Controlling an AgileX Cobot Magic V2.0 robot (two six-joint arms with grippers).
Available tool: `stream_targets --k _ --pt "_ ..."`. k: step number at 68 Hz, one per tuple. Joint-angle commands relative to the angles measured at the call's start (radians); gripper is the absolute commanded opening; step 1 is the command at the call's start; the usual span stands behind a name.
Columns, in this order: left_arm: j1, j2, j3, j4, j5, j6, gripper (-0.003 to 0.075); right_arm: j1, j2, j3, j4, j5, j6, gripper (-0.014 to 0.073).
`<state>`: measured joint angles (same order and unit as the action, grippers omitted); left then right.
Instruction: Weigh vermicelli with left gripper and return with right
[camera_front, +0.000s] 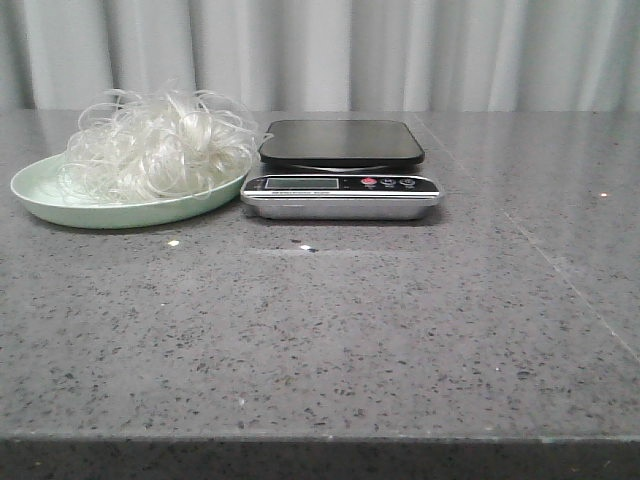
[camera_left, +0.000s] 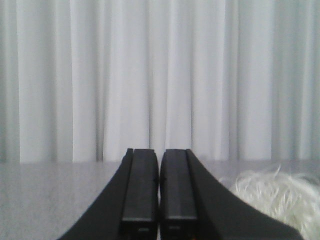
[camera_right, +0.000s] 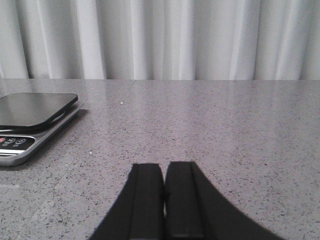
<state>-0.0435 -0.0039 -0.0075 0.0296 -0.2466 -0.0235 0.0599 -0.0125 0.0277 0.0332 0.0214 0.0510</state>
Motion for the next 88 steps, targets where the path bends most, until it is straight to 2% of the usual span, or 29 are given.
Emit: stream_targets --k 1,20,28,53,59,60,61,62,69,70,71,74,78,88 --pt "0.0 -0.015 -0.088 -0.002 -0.084 -0.001 0.0134 -0.001 -0.015 -0.008 -0.014 -0.069 -0.006 0.0167" --pt "0.0 0.157 -0.416 -0.004 0.306 -0.001 0.0134 -0.001 -0.015 -0.008 -0.014 -0.069 -0.006 0.0167" --pt "0.0 0.229 -0.463 -0.062 0.44 -0.006 0.0134 -0.001 -0.015 -0.008 -0.014 -0.069 -0.006 0.0167" --pt "0.0 0.33 -0.477 -0.135 0.456 -0.01 0.0147 -0.001 -0.015 -0.008 -0.014 -0.069 -0.006 0.0167" --pt "0.0 0.377 -0.515 -0.133 0.496 0.001 0.0237 -0.001 -0.015 -0.008 -0.014 -0.069 -0.006 0.0167" --pt "0.0 0.397 -0.536 -0.133 0.509 0.001 0.0281 -0.001 -0.015 -0.008 -0.014 -0.069 -0.006 0.0167" --pt "0.0 0.397 -0.536 -0.133 0.509 0.001 0.0281 -0.001 -0.015 -0.008 -0.014 -0.069 -0.006 0.0167" --pt "0.0 0.425 -0.555 -0.133 0.523 0.001 0.0333 -0.001 -0.015 -0.008 -0.014 -0.069 -0.006 0.0167" --pt "-0.02 0.511 -0.627 -0.133 0.57 0.001 0.0512 -0.001 -0.015 -0.008 -0.014 -0.069 -0.006 0.0167" --pt "-0.027 0.534 -0.645 -0.133 0.58 0.001 0.0559 -0.001 -0.015 -0.008 -0.014 -0.069 -0.006 0.0167" --pt "-0.027 0.534 -0.645 -0.133 0.58 0.001 0.0559 -0.001 -0.015 -0.008 -0.014 -0.069 -0.006 0.0167" --pt "-0.05 0.598 -0.695 -0.133 0.61 0.001 0.0624 -0.001 -0.015 -0.008 -0.014 -0.069 -0.006 0.0167" --pt "-0.077 0.669 -0.749 -0.135 0.642 0.001 0.0652 -0.001 -0.015 -0.008 -0.014 -0.069 -0.006 0.0167" --pt "-0.159 0.867 -0.908 -0.15 0.734 0.001 0.0652 -0.001 -0.015 -0.008 -0.014 -0.069 -0.006 0.0167"
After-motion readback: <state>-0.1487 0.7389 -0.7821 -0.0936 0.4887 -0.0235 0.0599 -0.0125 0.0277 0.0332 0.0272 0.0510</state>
